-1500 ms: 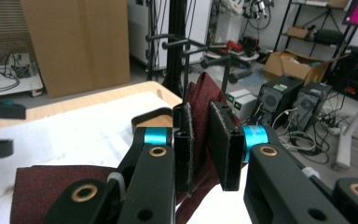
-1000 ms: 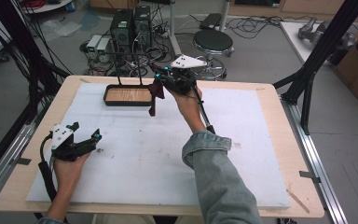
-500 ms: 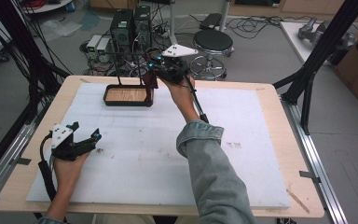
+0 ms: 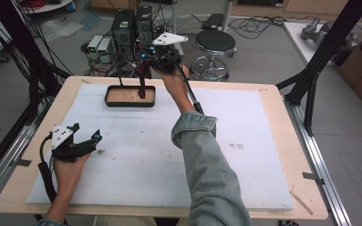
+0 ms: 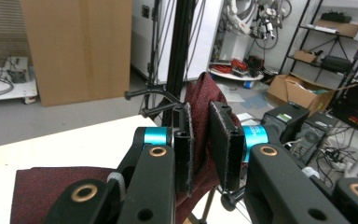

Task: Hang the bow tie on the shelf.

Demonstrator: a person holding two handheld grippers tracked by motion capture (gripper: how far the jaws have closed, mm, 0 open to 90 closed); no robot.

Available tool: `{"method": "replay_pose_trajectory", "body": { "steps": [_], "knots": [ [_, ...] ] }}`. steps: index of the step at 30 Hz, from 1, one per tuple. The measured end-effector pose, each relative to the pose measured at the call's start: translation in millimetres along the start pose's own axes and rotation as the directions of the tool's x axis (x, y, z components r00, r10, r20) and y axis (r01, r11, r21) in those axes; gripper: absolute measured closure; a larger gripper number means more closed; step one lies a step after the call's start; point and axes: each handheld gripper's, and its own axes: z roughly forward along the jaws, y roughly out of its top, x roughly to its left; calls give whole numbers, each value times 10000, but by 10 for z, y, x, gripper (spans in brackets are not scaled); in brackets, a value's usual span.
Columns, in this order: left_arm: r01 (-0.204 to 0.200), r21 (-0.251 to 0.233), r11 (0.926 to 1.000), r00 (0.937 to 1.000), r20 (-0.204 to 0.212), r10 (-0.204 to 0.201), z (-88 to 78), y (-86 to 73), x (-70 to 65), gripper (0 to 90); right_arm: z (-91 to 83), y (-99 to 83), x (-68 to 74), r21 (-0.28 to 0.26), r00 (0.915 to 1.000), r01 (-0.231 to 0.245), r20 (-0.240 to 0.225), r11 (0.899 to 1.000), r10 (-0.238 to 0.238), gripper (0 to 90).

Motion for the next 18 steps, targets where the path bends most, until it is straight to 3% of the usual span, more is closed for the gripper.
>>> {"method": "replay_pose_trajectory", "body": {
  "steps": [10,14,18],
  "knots": [
    [-22,116,9999,10000,56,22,8,-4,6,165,60,-103,-213,747,9978,183,617,9970,-230,797],
    [-16,110,9999,10000,48,15,4,-3,16,165,68,-124,-217,1029,9973,206,677,9945,-276,797],
    [-2,104,9999,10000,65,1,-1,-1,17,165,132,-168,-188,1480,9952,535,729,9875,-648,797]
  ]
}}
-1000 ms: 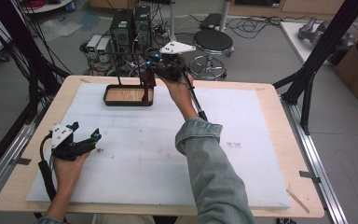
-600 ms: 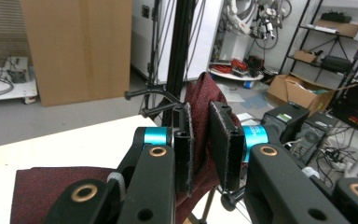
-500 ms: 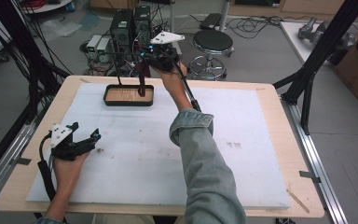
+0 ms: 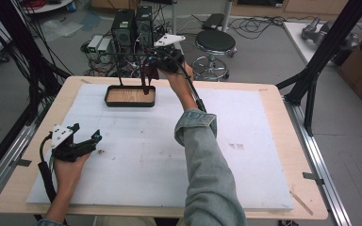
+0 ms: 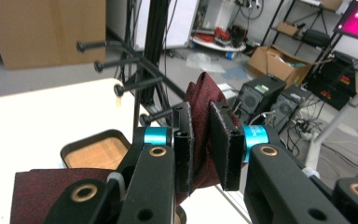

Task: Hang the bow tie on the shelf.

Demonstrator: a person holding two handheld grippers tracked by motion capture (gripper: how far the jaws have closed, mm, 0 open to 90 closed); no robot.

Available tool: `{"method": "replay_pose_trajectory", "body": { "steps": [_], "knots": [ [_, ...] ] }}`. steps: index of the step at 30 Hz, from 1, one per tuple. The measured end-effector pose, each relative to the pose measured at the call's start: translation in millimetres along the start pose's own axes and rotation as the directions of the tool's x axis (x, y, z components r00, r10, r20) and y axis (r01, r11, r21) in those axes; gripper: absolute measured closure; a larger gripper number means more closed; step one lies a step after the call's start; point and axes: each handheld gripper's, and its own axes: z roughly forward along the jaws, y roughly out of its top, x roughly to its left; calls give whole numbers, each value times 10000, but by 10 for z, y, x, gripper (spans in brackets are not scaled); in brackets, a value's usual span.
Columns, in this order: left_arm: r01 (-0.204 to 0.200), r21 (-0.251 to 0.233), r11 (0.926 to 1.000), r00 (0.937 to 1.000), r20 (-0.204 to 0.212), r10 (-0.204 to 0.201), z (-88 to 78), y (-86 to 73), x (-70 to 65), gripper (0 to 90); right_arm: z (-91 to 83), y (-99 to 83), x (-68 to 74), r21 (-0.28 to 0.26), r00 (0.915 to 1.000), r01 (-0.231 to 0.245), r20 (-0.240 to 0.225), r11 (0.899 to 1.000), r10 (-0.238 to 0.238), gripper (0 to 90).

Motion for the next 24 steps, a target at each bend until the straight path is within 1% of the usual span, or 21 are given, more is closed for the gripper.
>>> {"method": "replay_pose_trajectory", "body": {
  "steps": [2,3,4,7,9,13,16,19,20,24],
  "knots": [
    [21,-14,10000,10000,-8,-21,-1,-1,-1,165,16,-10,7,79,10000,51,38,10000,-52,797],
    [16,-16,10000,10000,-7,-16,-1,-1,2,166,45,-31,15,235,9999,54,119,9997,-57,797],
    [34,-22,10000,10000,-3,-34,-1,-1,2,166,45,-31,15,235,9999,54,119,9997,-57,797],
    [45,-22,10000,10000,7,-45,0,-2,2,165,74,-74,6,410,9993,34,370,9992,-50,797],
    [17,-27,10000,10000,13,-17,4,-2,-2,165,86,-95,-4,555,9989,43,457,9984,-69,797],
    [21,-17,10000,10000,23,-21,7,-3,-2,165,92,-129,-15,606,9978,63,653,9981,-102,794],
    [-1,5,10000,10000,44,1,6,-4,-3,165,103,-145,-15,718,9975,104,687,9974,-154,790],
    [-5,12,10000,10000,37,5,8,-4,-2,165,110,-131,23,568,9970,185,744,9982,-227,790],
    [-4,9,10000,10000,43,4,8,-4,-2,166,114,-114,43,476,9965,288,768,9984,-324,790],
    [-27,20,10000,10000,50,26,9,-3,-7,165,136,-105,82,497,9953,452,832,9977,-492,790]
  ]
}}
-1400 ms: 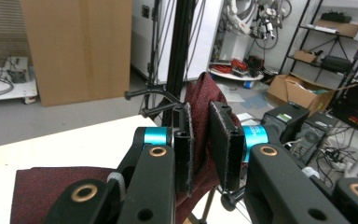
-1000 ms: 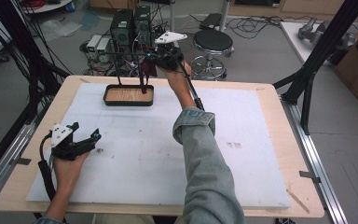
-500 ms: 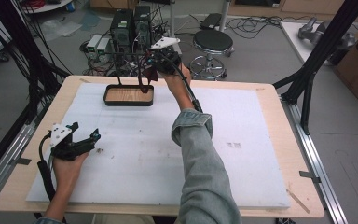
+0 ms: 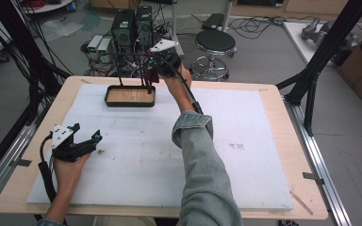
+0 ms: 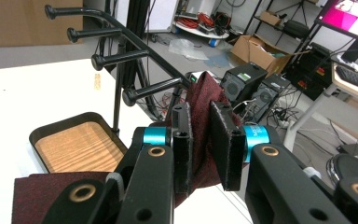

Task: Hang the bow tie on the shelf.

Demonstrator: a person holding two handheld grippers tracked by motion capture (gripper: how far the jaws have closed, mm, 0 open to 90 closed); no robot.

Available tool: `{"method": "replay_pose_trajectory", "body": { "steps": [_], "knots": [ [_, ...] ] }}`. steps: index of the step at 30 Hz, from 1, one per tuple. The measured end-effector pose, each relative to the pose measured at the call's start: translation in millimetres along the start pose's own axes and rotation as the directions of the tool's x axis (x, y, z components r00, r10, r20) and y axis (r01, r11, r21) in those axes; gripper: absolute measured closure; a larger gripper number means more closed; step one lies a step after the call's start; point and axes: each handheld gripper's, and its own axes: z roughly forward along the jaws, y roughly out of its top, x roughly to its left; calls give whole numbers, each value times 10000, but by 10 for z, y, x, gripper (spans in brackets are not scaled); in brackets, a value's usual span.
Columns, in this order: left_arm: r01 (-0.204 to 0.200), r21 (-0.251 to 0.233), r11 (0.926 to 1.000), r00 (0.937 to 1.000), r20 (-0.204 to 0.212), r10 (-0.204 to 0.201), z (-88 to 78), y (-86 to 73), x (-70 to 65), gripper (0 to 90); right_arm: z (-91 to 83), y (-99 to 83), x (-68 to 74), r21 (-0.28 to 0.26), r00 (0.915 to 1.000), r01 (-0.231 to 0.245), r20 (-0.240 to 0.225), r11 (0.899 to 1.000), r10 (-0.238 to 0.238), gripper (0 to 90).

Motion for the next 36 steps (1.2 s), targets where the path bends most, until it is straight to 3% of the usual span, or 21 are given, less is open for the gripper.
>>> {"method": "replay_pose_trajectory", "body": {
  "steps": [10,16,18,36],
  "knots": [
    [20,24,10000,9999,106,-20,24,-7,-10,166,57,-43,-15,-218,9988,187,463,9996,-177,790],
    [-56,40,10000,9998,187,56,33,-7,-21,166,90,-21,43,-441,9959,648,655,9969,-618,790],
    [-74,44,10000,9997,218,73,39,-8,-27,167,92,-29,28,-392,9927,825,911,9958,-787,790],
    [-69,34,10000,9995,296,68,42,-7,-30,168,95,-91,-64,-60,9903,558,1281,9984,-546,768]
  ]
}}
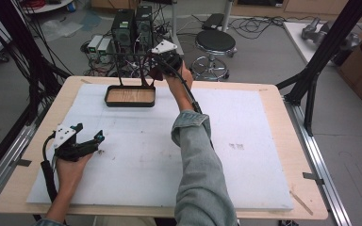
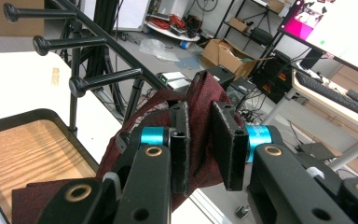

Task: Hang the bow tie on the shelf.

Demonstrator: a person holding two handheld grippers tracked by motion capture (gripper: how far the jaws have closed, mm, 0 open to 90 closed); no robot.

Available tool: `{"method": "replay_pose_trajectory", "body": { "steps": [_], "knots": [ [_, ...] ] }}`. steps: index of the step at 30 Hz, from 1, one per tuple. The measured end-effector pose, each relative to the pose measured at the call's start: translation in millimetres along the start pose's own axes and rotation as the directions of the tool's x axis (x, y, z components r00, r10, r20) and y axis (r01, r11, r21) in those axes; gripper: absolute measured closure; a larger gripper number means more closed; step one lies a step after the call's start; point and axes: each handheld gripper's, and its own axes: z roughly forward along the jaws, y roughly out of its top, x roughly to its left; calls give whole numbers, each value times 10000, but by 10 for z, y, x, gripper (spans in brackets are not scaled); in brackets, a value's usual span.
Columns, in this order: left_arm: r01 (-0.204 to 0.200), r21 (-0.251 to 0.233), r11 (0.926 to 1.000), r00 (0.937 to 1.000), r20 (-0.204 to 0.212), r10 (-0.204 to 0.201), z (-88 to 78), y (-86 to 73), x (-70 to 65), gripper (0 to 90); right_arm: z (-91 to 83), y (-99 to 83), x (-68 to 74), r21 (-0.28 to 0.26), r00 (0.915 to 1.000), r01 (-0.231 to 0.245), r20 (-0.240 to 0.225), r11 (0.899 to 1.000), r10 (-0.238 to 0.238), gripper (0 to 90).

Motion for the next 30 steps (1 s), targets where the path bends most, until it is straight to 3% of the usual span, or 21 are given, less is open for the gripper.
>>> {"method": "replay_pose_trajectory", "body": {
  "steps": [14,30],
  "knots": [
    [-26,-15,10000,10000,10,26,3,0,-7,168,-42,17,-33,73,9999,-152,9,9999,152,730],
    [-35,15,10000,10000,15,35,3,1,-16,168,-155,96,-68,-198,9997,-236,10,9995,237,702]
  ]
}}
